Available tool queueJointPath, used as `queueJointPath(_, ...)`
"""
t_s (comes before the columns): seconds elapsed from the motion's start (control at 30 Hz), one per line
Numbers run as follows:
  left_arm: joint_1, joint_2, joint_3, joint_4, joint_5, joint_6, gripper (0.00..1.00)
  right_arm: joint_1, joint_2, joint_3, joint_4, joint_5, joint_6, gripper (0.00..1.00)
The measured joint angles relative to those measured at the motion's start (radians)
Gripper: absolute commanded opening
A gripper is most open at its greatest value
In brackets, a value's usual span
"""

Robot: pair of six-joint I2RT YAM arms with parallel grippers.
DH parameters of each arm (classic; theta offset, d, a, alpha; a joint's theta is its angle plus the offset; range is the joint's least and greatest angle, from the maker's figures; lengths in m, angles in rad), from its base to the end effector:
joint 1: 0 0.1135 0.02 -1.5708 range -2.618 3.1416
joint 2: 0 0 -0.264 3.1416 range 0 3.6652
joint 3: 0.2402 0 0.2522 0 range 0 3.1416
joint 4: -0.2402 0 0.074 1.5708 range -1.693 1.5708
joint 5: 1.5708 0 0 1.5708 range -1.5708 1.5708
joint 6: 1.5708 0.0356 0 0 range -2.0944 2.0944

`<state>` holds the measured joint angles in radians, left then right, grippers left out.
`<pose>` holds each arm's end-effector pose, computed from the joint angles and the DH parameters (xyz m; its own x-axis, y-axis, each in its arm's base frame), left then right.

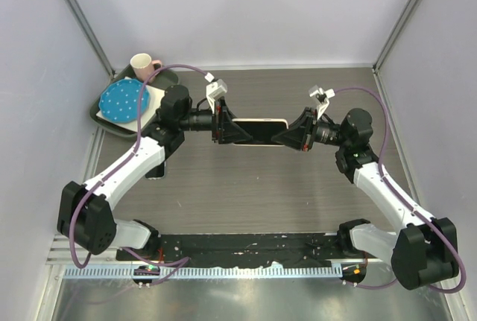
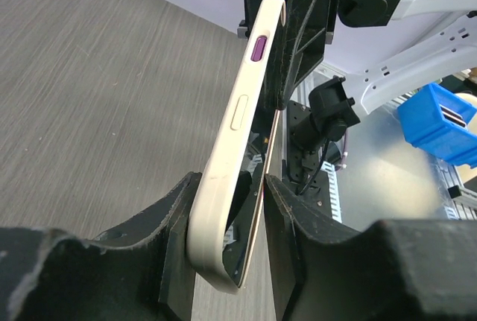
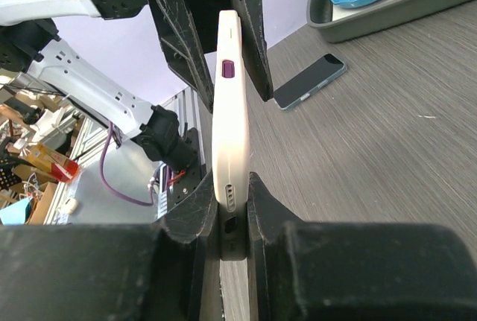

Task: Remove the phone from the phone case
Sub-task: Adjust the phone.

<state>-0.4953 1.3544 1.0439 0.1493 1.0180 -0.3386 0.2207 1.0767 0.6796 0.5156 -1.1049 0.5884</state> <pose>0.2552 -0.1723 0.3388 -0.4616 0.0511 -0.8856 0.8856 0.0845 -0.4567 0.2206 0.0821 0.3172 -0.4391 0.1570 -0.8846 -0.8659 0.1887 0.4633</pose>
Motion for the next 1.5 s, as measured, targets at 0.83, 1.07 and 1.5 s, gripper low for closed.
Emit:
queueJointPath(0.83, 0.007, 0.015, -0.037, 0.161, 0.068, -0.157, 0.26, 0.020, 0.045, -0.005, 0.121, -0.006, 0.064, 0.01)
queueJointPath(1.07, 0.006, 0.015, -0.042, 0.168, 0.074, -0.159, 0.04, 0.028, 0.048, -0.005, 0.120, -0.002, 0.060, 0.01)
queueJointPath(1.5, -0.005, 0.012, -0.051, 0.164, 0.110, -0.155, 0.00, 0.028, 0.000, 0.080, -0.213, 0.006, -0.255, 0.51)
